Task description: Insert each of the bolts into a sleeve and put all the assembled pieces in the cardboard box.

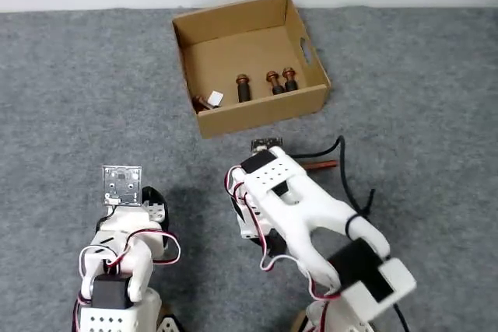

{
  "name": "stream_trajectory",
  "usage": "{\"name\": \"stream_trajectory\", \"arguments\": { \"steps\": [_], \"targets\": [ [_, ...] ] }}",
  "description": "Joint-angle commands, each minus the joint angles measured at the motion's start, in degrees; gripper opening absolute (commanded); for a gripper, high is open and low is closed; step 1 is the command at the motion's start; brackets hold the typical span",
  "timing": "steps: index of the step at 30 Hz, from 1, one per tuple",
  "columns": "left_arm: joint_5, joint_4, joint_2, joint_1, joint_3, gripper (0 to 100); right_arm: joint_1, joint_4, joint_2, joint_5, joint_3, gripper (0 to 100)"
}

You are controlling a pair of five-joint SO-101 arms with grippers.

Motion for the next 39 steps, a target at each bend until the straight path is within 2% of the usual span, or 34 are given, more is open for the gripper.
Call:
{"name": "stream_trajectory", "arguments": {
  "steps": [1, 6, 11, 13, 15, 21, 30, 32, 39],
  "targets": [
    [-0.53, 0.35, -0.44, -0.44, -0.31, 1, -0.31, -2.68, 2.42, -0.62, -0.26, 19.4],
    [-0.53, 0.35, -0.44, -0.44, -0.31, 1, -0.31, -5.23, 7.52, -1.14, -0.35, 16.9],
    [-0.53, 0.35, -0.44, -0.44, -0.31, 1, -0.31, -5.32, 10.33, -2.11, -1.05, 0.1],
    [-0.53, 0.35, -0.44, -0.44, -0.31, 1, -0.31, -4.53, 10.24, -1.93, -1.58, 2.8],
    [-0.53, 0.26, -0.44, -0.44, -0.31, 1, -0.13, -2.42, 10.24, -2.02, -3.52, 0.8],
    [-0.53, 0.26, -0.44, -0.44, -0.31, 1, 0.04, 10.33, 7.60, -3.25, -13.80, 0.9],
    [-0.53, 0.18, -0.44, -0.44, -0.31, 1, 0.48, 17.45, -16.31, -4.13, -16.62, 0.9],
    [-0.53, 0.18, -0.44, -0.44, -0.31, 1, 2.77, 18.51, -21.05, -4.13, -16.53, 0.9],
    [-0.53, 0.18, -0.44, -0.09, -0.31, 1, 17.45, 18.15, -33.19, -2.90, -13.54, 0.9]
  ]
}}
